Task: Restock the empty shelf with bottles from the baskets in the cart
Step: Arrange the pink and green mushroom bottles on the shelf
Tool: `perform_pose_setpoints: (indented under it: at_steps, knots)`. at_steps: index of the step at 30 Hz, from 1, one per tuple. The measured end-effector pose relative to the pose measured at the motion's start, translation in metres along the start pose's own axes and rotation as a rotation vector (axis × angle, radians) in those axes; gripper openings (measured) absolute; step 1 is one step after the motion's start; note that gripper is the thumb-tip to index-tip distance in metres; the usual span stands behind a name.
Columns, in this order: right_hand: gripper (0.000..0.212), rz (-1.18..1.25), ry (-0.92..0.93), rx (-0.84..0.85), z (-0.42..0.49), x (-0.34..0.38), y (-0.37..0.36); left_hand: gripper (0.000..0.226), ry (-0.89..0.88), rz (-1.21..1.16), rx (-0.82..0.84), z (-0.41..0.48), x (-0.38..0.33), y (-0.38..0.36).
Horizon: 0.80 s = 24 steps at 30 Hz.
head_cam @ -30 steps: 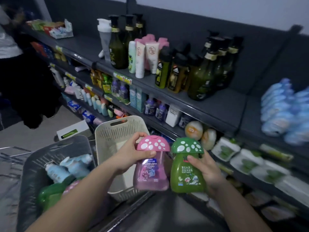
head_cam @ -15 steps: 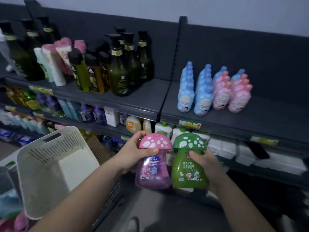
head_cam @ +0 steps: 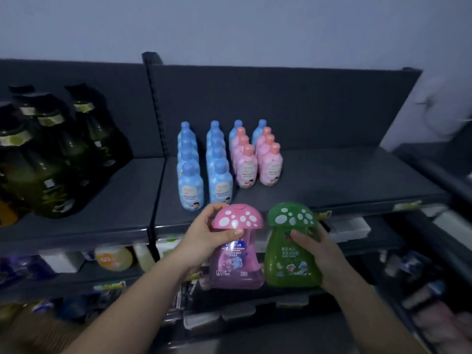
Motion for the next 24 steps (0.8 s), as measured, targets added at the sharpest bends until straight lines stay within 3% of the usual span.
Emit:
perform_pose_setpoints:
  at_steps: [9,14,24]
  knots:
    - [0.049,0.044,0.114,-0.147,0.029,0.03,0.04,0.06,-0.059,-0.011,0.154,0.078,-0.012,-0.044]
    - [0.096,0.028,0.164,-0.157,0.047,0.044,0.064,0.059,-0.057,-0.042,0.19,0.103,-0.014,-0.067]
    - [0.098,0.029,0.174,-0.067,0.111,0.094,0.125,0.063,-0.141,-0.002,0.085,0.165,-0.007,-0.119]
Point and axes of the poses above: each hand's wrist, its own z-axis towards the middle knuckle, its own y-axis out of the back of the hand, x = y × z, the point moved 3 cm from there along z, towards the middle knuckle, and after that the axes turned 6 degrees about -y, right-handed, at the moved point
